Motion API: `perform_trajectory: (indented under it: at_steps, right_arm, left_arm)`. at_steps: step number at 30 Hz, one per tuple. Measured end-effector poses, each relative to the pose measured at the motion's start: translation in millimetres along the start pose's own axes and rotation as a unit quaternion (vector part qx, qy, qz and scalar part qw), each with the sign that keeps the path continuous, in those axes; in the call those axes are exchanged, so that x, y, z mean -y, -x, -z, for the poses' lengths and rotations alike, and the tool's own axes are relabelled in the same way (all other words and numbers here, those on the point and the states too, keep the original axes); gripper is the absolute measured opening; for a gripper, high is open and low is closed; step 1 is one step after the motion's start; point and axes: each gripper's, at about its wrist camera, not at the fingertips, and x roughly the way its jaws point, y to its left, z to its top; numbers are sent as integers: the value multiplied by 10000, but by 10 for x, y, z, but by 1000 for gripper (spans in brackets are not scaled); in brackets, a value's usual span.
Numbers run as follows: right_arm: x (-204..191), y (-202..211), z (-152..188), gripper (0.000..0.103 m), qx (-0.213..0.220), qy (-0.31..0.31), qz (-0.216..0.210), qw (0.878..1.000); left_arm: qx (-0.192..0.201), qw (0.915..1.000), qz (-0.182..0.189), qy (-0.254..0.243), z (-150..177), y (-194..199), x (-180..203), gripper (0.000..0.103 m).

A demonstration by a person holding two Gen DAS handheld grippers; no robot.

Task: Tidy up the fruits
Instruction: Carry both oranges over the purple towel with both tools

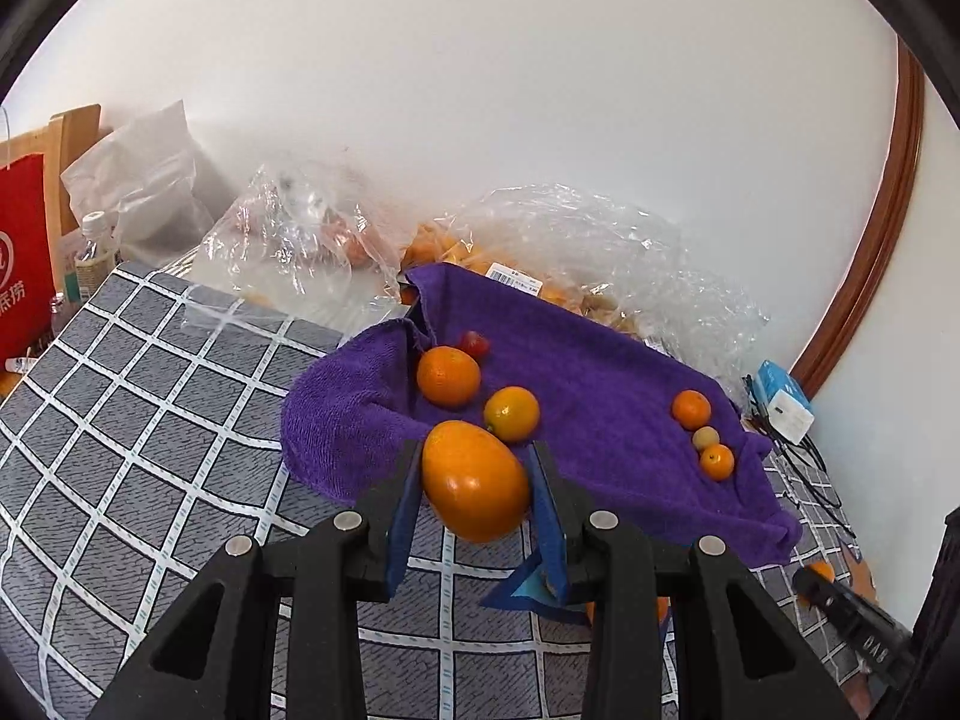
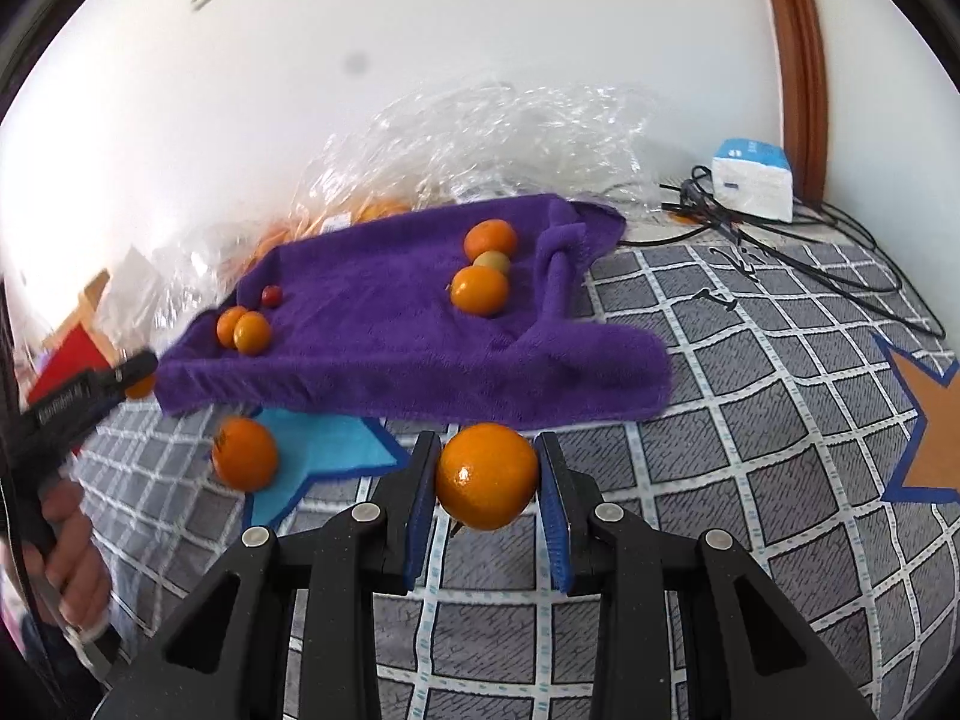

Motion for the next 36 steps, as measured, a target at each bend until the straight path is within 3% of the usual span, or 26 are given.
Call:
perform_trajectory:
  at_steps: [5,12,16,22,26,28,33,36]
  right_arm:
    - [24,92,-213,32,60,-78,-39,9999]
    - [-155,147,-601,32,326,225,21,9992]
    - [-281,41,-796,32,431,284,-55,9987]
    - [-477,-186,-1094,32,549,255,-349,9976]
    - [-478,-356,-1117,32,533,279,-405,9974]
    - [-401,-479,-1072,32,458,240,-293,9982]
    - [-223,-709,-985,32,44,73,-171,9998]
    - [-242,-751,-942,32,-32,151,-248,9996]
  left_arm:
    - [304,9992,-218,-103,-43,124,1,33]
    - [219,9988,-444,64,-269,193,-112,33]
    - [270,9986,-453,-79,-486,210,-71,33]
    - [536,9972,-442,-290,-827,48,97,33]
    - [575,9958,-611,-364,-863,-216,152,33]
    - [508,9961,-646,-326,-804,-352,107,33]
    - [-138,9985,-529,-29,-656,-678,-96,33]
    - [-206,9985,-510,64,-616,-730,-169,33]
